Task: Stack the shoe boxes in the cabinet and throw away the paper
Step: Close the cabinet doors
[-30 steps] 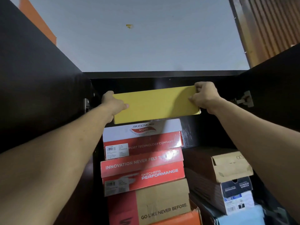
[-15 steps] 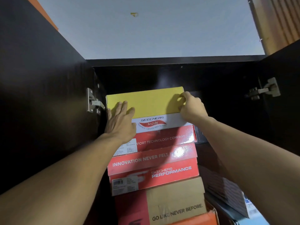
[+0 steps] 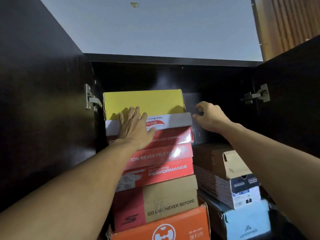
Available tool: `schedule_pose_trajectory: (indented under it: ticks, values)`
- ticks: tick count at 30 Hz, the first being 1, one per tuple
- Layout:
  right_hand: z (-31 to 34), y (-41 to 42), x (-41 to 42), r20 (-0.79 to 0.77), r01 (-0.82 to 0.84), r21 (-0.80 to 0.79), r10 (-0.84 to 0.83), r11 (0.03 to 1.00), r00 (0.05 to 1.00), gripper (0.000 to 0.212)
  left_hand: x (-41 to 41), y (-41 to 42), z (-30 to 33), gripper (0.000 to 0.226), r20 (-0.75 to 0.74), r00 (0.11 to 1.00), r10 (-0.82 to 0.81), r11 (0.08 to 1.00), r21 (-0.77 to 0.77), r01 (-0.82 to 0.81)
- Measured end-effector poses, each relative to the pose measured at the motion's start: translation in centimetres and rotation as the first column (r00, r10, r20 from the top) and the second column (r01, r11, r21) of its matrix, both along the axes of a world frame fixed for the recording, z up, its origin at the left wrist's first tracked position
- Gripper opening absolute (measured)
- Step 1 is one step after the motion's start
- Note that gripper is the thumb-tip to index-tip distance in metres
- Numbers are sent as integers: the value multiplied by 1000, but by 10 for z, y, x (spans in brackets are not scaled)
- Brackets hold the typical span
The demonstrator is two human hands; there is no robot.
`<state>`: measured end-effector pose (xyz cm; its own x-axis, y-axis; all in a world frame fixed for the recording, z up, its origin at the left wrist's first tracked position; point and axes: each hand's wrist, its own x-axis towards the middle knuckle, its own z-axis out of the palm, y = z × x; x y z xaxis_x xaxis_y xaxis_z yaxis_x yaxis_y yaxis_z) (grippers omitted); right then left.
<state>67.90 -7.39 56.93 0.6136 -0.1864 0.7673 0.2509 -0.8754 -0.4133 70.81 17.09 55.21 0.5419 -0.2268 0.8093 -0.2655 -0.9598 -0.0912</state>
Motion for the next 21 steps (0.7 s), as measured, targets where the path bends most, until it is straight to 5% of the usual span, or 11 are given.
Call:
schedule_pose_trajectory:
  ticks: [8, 21]
  values:
    - [-37, -79, -124, -99, 219, -85, -227, 972, 969, 41, -51, -96, -38, 46, -156, 905, -396, 914, -163, 372]
    - [-136, -159, -277, -204, 599, -105, -606, 794, 768, 30, -153, -241, -158, 72, -466, 465, -753, 629, -297, 719]
